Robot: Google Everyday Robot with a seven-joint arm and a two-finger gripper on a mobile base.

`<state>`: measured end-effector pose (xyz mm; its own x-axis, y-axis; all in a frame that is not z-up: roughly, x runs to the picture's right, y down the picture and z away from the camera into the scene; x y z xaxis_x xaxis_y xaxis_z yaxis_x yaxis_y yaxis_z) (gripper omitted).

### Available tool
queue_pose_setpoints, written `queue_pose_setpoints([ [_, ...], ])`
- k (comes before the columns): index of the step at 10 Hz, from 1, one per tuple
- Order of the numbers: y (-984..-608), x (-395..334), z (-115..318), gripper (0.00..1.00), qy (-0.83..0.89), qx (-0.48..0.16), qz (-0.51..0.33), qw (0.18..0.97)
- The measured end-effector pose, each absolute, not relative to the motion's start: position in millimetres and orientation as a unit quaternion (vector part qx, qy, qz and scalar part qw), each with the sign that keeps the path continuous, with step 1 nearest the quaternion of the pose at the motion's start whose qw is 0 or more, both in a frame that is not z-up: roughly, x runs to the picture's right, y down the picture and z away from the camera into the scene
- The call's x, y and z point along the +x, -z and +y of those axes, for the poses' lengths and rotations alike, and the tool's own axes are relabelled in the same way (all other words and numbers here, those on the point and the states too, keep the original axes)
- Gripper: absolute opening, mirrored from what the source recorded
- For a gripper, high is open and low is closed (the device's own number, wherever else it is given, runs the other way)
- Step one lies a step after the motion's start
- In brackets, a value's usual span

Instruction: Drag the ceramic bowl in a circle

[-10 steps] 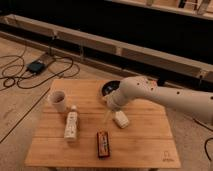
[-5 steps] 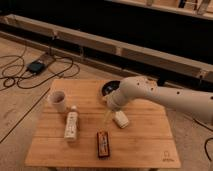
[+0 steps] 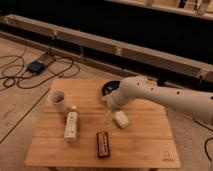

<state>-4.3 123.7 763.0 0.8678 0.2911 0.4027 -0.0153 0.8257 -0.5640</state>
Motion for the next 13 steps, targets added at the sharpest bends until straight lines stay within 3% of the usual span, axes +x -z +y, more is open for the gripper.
queue_pose_setpoints([
  [11,-763.7,-4.5,124.5,0.8,-0.083,-0.284,-0.244,0.924],
  [13,-778.7,8.0,118.5,0.8,-0.073,-0.277,-0.232,0.93],
])
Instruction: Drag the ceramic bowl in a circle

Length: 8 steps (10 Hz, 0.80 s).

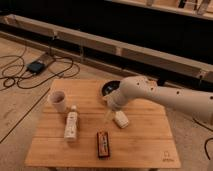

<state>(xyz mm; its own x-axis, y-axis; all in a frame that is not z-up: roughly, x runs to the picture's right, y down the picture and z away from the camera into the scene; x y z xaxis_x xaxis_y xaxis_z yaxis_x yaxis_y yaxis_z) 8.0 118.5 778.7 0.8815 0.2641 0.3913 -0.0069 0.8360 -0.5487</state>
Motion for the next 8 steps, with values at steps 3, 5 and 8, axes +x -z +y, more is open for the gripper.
queue_pose_setpoints([
  [3,-831.8,50.0,98.1,0.8,-0.045,-0.256,-0.192,0.946],
  [5,-858.9,70.7,89.5,0.8,-0.029,-0.249,-0.171,0.953],
  [8,-887.1,89.7,82.0,0.8,-0.008,-0.25,-0.149,0.957],
])
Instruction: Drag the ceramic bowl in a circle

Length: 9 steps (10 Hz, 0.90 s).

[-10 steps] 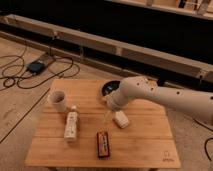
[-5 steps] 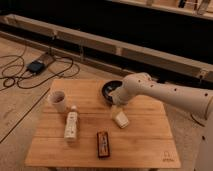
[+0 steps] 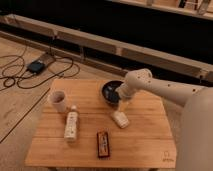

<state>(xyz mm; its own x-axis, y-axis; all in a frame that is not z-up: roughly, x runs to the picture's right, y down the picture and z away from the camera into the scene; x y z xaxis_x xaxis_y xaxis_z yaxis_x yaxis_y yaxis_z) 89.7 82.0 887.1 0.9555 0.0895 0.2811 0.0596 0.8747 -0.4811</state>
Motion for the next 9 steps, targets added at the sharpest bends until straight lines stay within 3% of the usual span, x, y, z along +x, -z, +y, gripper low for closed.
queue_pose_setpoints([
  [7,-921.9,115.7,71.1,0.79,0.037,-0.258,-0.114,0.959],
  [9,-929.1,120.7,73.0,0.63,0.043,-0.259,-0.109,0.959],
])
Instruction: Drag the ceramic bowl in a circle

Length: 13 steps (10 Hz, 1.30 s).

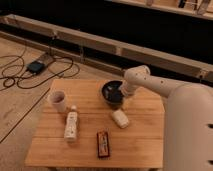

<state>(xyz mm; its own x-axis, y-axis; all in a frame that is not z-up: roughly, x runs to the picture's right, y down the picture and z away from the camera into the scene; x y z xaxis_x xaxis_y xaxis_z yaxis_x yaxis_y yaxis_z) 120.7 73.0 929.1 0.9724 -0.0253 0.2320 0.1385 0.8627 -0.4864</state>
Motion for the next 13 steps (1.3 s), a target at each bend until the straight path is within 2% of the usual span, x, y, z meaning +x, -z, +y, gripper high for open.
queue_pose_setpoints([
  [2,-933.0,124.3,75.2,0.45,0.044,-0.26,-0.107,0.959],
  [5,-931.8,126.2,76.6,0.12,0.041,-0.263,-0.11,0.958],
  [6,-929.2,127.7,75.9,0.04,0.038,-0.264,-0.111,0.957],
  [7,-925.4,129.9,75.6,0.0,0.035,-0.264,-0.112,0.957],
  [13,-899.5,172.1,95.1,0.0,-0.005,-0.291,-0.087,0.953],
])
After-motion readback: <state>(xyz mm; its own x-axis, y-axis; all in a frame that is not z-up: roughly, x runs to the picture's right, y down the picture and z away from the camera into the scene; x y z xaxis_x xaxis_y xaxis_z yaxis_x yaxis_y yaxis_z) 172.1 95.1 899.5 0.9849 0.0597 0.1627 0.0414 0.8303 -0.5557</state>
